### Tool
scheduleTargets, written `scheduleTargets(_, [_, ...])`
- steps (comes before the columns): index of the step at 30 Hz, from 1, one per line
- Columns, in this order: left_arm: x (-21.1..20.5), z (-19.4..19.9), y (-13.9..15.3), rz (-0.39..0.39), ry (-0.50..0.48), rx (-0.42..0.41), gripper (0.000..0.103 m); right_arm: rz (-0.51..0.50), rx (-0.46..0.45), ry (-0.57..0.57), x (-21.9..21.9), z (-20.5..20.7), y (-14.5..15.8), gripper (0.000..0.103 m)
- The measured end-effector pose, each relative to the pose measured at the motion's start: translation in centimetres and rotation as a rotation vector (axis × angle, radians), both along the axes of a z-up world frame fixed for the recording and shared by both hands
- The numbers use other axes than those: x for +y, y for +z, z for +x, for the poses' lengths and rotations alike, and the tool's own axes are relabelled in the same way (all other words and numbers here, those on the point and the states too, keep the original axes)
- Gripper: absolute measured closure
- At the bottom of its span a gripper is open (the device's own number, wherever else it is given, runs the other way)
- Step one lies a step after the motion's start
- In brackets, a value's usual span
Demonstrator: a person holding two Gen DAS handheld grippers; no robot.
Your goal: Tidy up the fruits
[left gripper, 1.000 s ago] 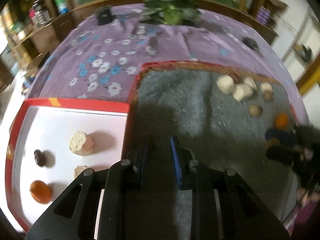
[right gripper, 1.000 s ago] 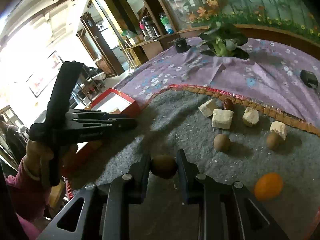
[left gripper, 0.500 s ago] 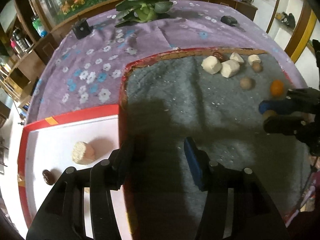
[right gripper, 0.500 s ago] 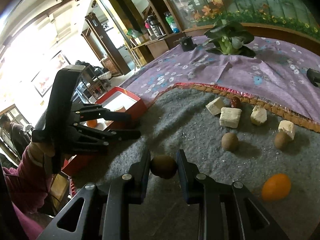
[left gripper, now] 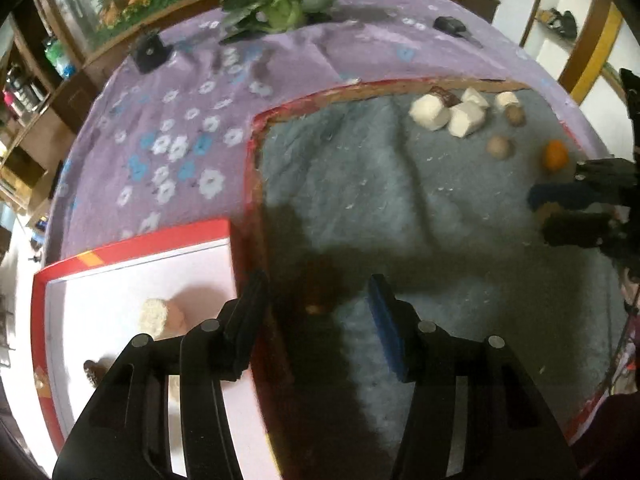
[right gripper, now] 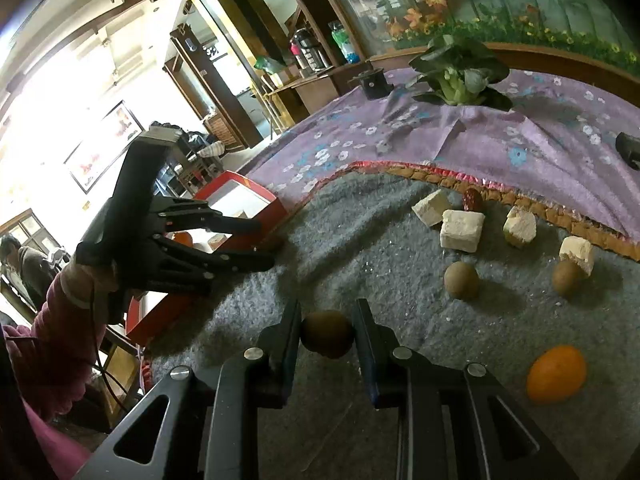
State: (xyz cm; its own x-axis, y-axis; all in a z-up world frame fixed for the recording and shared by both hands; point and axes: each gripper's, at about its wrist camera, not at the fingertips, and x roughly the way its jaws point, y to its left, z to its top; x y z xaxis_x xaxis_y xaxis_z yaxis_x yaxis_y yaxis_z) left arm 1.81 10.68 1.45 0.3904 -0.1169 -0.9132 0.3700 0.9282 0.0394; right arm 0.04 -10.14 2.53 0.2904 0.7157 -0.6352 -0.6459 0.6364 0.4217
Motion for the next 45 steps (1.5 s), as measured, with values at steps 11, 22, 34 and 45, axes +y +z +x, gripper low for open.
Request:
scheduleTargets(11, [-0.5,-0.7,-0.2,0.019,0.033,-0.04,0.087,-0.017,-0.031,-0.014,0.5,-0.3,0.8,0.077])
scheduleTargets(22, [3.4,-5.7,4.3,-0.085,0.258,-0.178,0.087,-0.058,-0.115,0.038,5.4,-3.2,3.0,0.077])
scheduleTargets(34, [12.8,-12.6,5.9,-0.087,0.531,-0.259,0.086,-0.069,-0.177,0.156,14.2,-5.7,4.6,0.078])
scheduleTargets(45, [15.7,-13.4,2.8,-0.141,0.631,-0.203,0.086,-0.103,-0.178,0.247,22.3,-5.5,3.1,0.078])
